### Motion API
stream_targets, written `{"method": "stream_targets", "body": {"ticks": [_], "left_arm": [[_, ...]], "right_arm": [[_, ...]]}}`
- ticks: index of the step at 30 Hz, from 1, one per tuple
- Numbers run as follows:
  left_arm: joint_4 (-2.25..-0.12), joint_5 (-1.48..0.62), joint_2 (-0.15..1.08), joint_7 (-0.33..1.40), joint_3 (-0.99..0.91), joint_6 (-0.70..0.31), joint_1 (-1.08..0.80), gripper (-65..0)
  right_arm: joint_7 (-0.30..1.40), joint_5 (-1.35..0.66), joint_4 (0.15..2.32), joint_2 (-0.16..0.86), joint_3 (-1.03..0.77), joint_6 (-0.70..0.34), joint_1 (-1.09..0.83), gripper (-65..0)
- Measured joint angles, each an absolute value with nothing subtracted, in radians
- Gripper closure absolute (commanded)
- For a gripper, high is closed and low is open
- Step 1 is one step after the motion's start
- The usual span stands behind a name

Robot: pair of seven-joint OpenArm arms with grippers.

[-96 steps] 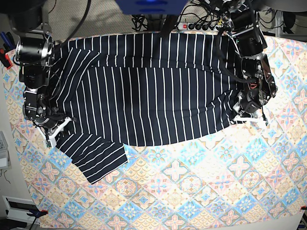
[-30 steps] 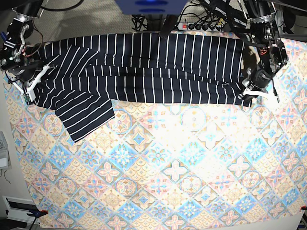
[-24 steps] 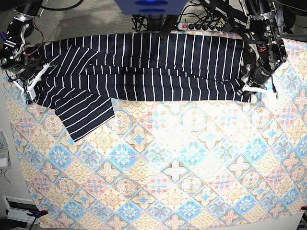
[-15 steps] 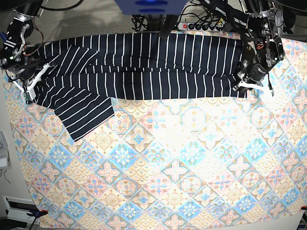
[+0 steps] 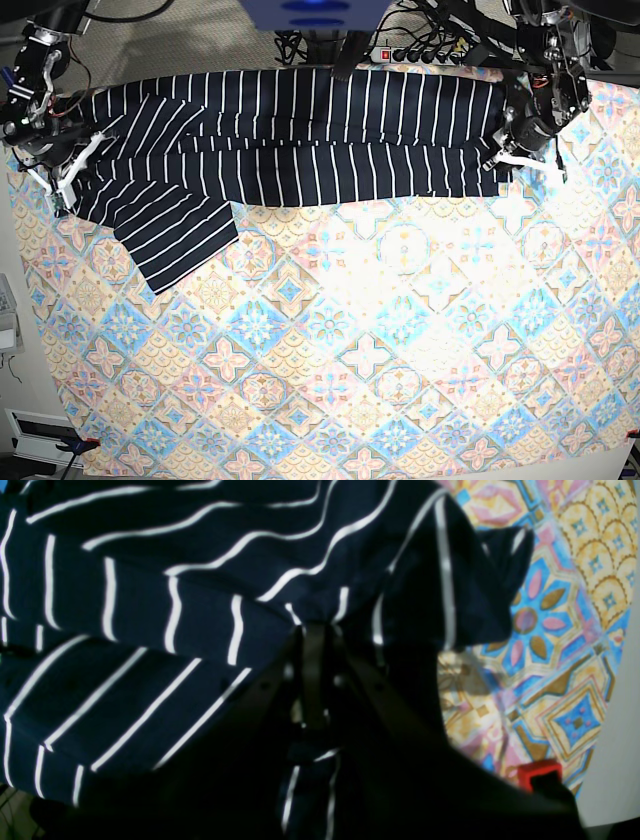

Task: Fold the T-shirt properly
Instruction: 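Lay the folded half down and hold it with both grippers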

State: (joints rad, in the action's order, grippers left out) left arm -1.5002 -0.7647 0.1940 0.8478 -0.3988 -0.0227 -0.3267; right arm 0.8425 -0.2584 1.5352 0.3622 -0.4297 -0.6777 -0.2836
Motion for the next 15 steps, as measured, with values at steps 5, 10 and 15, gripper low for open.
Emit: {"method": "stream_targets", "body": {"ticks": [5,10,15], "left_arm": [[-1.452,-0.775,0.197,0.837,-0.403,-0.023,-0.307,-14.8],[-1.452,-0.779,0.197,0.83,-0.403,-0.023,-0.304,-20.1],[-1.452,-0.78,0.197,0.831,-0.404,-0.023,-0.301,-20.1]], "right_arm": [[0.842,-0.26,1.536,0.36,-0.4,-0.679,-0.284,-3.1],[0.843,-0.259,1.539,0.361,-0.401,-0.677,-0.283,-15.1],[0.835,-0.271,1.54,0.341,-0.502,-0.684,-0.277,-20.1]]}}
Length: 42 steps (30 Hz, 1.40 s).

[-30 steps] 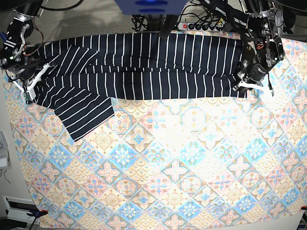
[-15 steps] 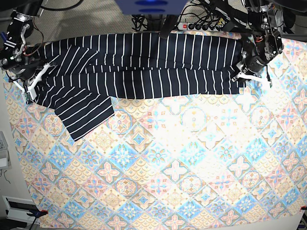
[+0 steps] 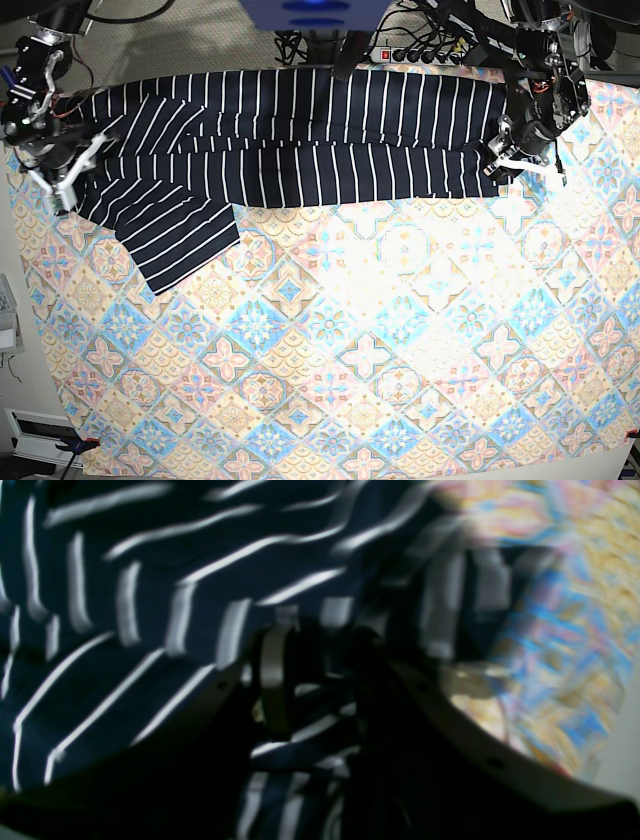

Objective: Fold the T-shirt properly

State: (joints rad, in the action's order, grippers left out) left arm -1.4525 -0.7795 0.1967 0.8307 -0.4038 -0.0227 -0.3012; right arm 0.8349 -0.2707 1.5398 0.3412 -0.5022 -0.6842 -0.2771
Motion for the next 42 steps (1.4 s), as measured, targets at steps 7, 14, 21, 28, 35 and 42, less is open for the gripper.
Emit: {"method": "stream_targets", "body": {"ticks": [7,14,21,28,35,42], "left_arm": [[-1.452,-0.78,0.197,0.83,-0.405,-0.023,-0.302,-20.1],[-1.452,-0.779,0.197,0.831,-0.405,-0.023,-0.296,-20.3],[-1.449,-0.78,0.198,0.831,-0.405,-0.023,-0.291,-20.7],[-1.449,-0.78,0.198,0.831,-0.406,-0.023,-0.291,-20.8],[-1.449,-0.78,0.197,0.83,-0.406,-0.023,-0.296,-20.8],[-1.449,-0.779,0.197,0.83,-0.406,-0.022,-0.291,-20.8]], "right_arm": [[0.851,-0.249,1.539,0.253,-0.646,-0.68,-0.223,-20.1],[0.85,-0.253,1.584,0.315,-0.44,-0.683,-0.154,-20.4],[0.83,-0.204,1.441,0.347,-0.264,-0.678,0.036,-29.7],[0.805,-0.166,1.194,0.352,-0.175,-0.68,0.168,-40.0],[0.72,-0.15,0.965,0.355,-0.176,-0.677,0.22,-40.0],[0.639,-0.165,0.855,0.355,-0.176,-0.677,0.252,-30.0]]}}
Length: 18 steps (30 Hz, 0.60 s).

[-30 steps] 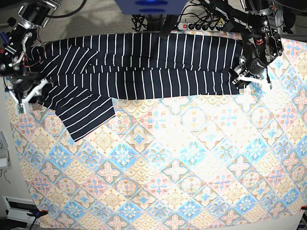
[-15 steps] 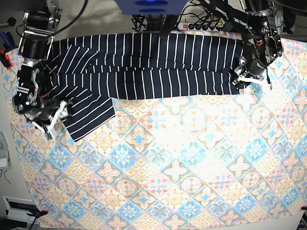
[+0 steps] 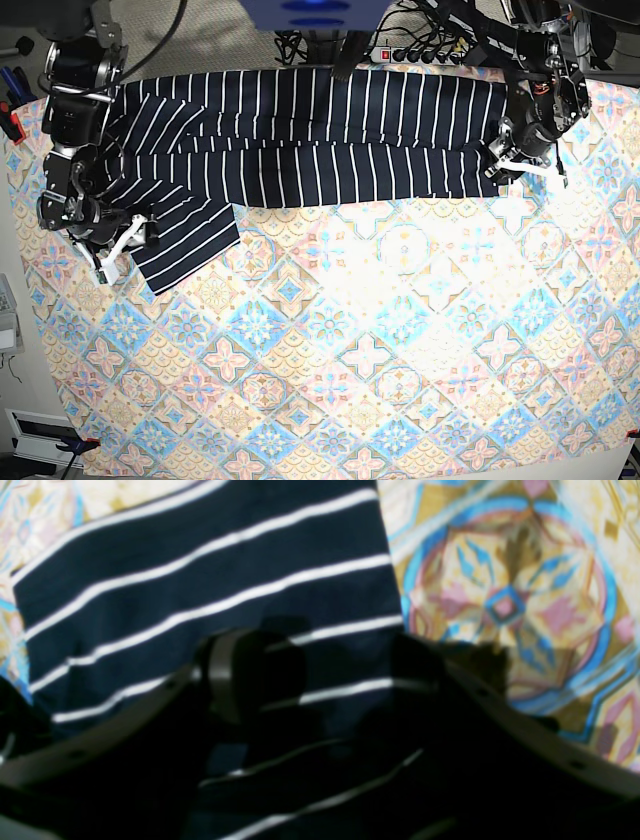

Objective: Fold the T-shirt properly

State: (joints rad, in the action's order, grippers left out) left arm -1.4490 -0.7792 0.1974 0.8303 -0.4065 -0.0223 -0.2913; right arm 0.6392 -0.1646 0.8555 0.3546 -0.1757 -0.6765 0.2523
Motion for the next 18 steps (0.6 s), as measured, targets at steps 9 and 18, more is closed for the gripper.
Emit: {"method": "stream_targets", "body": {"ticks": [9,18], "left_arm": [[-1.449,-0.779,0.197,0.831,-0.406,-0.022,-0.29,-20.8],[-1.449,-0.778,0.197,0.831,-0.406,-0.022,-0.29,-20.8]], "right_arm": [[0.64,-0.165,0.864,0.353,-0.105,-0.683,0.252,0.0],[0.707,-0.157,1.044,0.346,-0.217,-0.699,0.171,-0.4]]}}
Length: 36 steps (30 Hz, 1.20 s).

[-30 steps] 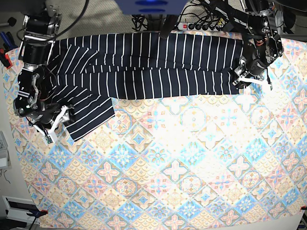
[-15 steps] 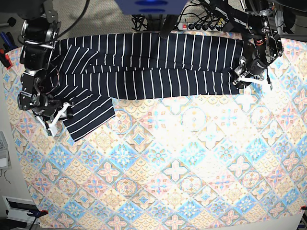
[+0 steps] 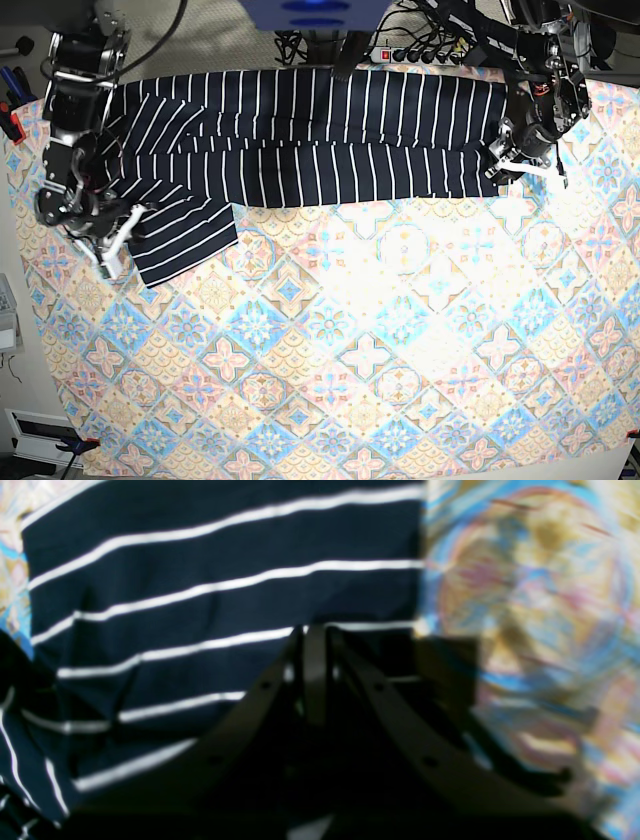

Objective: Fold the T-shirt properly

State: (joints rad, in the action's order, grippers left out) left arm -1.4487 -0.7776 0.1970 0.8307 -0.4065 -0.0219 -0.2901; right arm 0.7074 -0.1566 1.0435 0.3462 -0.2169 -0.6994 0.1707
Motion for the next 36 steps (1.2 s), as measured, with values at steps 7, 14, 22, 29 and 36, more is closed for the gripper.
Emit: {"method": "stream_targets", "body": {"ticks": [7,14,22,29,36], "left_arm": [[-1.449,-0.776,0.197,0.83,-0.406,-0.023,-0.29,-20.8],[-1.449,-0.776,0.197,0.83,-0.406,-0.022,-0.29,-20.8],[-1.449,-0.776,0.197,0.83,-0.406,-0.022,-0.291,-20.8],[-1.449,-0.779,0.197,0.83,-0.406,-0.022,-0.291,-20.8],[-1.449,-0.779,0.197,0.83,-0.406,-0.022,-0.291,-20.8]], "right_arm": [[0.675,-0.164,1.053,0.352,-0.238,-0.696,0.19,-18.1],[0.689,-0.144,0.941,0.361,-0.165,-0.688,0.221,-31.0],[0.683,-0.153,0.926,0.358,-0.132,-0.695,0.233,-42.4],[0.624,-0.157,0.925,0.353,-0.138,-0.696,0.236,-44.0],[0.572,-0.156,0.85,0.363,-0.139,-0.696,0.254,-44.0]]}}
